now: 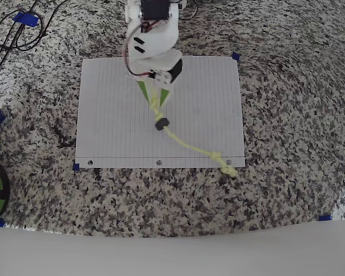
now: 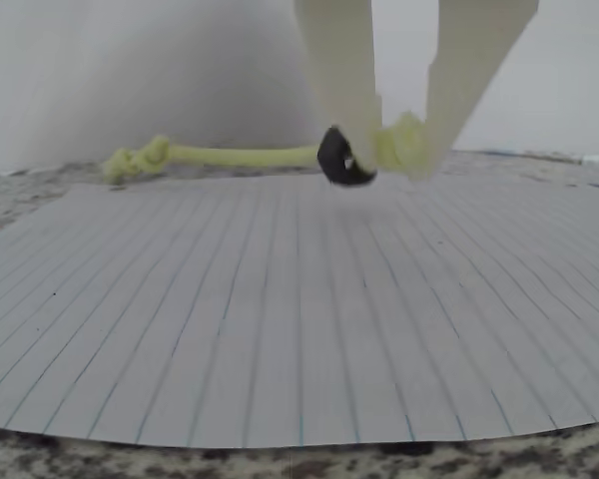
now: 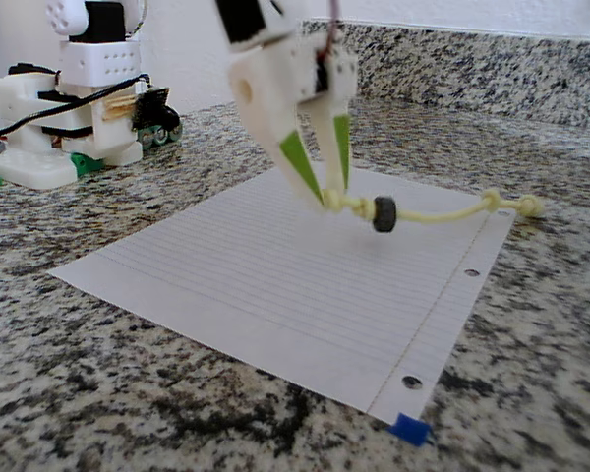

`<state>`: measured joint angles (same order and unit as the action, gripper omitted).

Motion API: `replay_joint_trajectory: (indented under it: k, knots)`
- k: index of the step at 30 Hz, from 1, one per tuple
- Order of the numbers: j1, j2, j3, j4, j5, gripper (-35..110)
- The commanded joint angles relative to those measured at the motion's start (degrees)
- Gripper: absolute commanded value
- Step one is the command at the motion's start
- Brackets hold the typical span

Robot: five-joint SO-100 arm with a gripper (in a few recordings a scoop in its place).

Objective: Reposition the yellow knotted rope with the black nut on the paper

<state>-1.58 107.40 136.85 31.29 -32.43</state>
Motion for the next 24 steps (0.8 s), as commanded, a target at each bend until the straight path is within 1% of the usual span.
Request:
replay_joint_trajectory:
  k: [1,7,19,22,24]
  knots:
    - [1.8,9.8,3.9,-5.8,-10.7,0]
    - [5.4,24.9,14.1,-9.1,-16.8,0]
    - [22.0,54.1,21.7,-5.3,-24.0,0]
    - [27.0,60.4,24.5,-4.7,-27.0,0]
    - [30.3,63.1,24.6,-1.6,-30.7,0]
